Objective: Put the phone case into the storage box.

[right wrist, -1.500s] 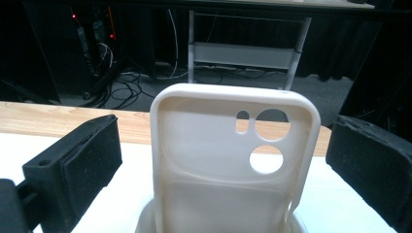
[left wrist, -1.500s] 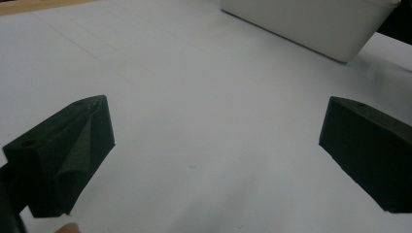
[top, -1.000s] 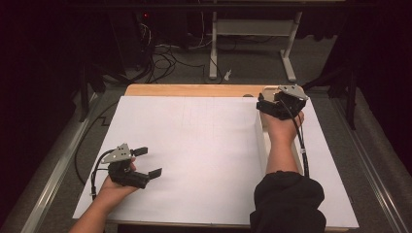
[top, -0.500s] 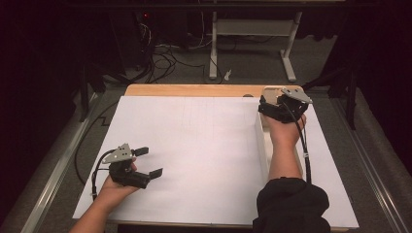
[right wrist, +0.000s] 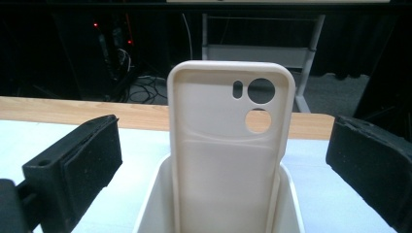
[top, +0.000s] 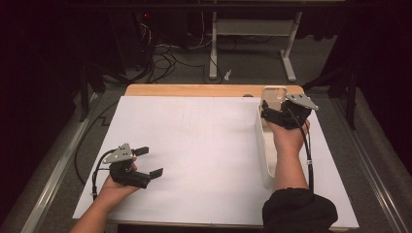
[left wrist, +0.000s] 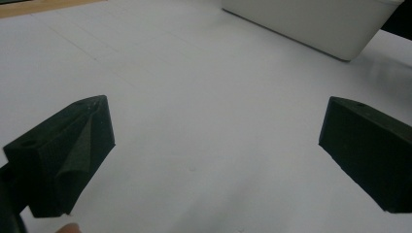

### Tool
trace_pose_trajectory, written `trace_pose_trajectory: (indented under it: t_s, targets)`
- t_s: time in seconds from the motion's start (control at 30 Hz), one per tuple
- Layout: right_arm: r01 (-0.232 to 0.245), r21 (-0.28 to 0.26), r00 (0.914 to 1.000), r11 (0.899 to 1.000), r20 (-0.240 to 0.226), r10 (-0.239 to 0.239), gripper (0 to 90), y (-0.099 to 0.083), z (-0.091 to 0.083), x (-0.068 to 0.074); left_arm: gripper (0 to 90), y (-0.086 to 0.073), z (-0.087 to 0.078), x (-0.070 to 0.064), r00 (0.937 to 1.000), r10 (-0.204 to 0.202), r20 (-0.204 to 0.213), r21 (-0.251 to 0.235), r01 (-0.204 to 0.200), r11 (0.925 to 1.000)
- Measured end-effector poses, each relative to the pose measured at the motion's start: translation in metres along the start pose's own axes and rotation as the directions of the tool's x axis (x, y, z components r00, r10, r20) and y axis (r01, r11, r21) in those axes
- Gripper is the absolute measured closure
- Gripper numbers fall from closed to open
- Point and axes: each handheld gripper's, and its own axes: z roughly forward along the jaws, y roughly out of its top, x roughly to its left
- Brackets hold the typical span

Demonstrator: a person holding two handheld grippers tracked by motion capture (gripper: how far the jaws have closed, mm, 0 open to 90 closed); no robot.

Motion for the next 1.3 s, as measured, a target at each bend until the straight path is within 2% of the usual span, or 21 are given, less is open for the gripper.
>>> trace_pose_trajectory:
  t_s: [0.3,0.43,0.7,0.93,1.3]
  targets:
    - [-0.003,-0.002,0.9991,1.000,-0.042,0.002,0.1,-0.001,-0.014,0.006,0.5,0.001,-0.001,0.001,1.0000,-0.007,-0.003,-0.009,0.007,0.9999]
    - [0.018,-0.009,0.9983,1.000,-0.055,-0.018,0.1,0.001,-0.021,0.008,0.6,0.002,-0.001,0.001,0.9999,-0.012,-0.005,-0.012,0.012,0.9999]
    - [0.026,0.000,0.9960,1.000,-0.086,-0.026,0.1,0.004,-0.037,0.003,0.5,0.003,-0.002,0.001,0.9999,-0.015,-0.004,-0.019,0.015,0.9997]
    - [0.030,0.003,0.9898,1.000,-0.139,-0.030,0.1,0.003,-0.051,0.000,0.6,0.003,-0.002,0.002,0.9998,-0.017,-0.007,-0.018,0.017,0.9997]
    - [0.035,-0.014,0.9799,0.999,-0.196,-0.038,0.1,0.002,-0.075,-0.001,0.6,0.004,-0.003,0.002,0.9998,-0.019,-0.012,-0.022,0.018,0.9996]
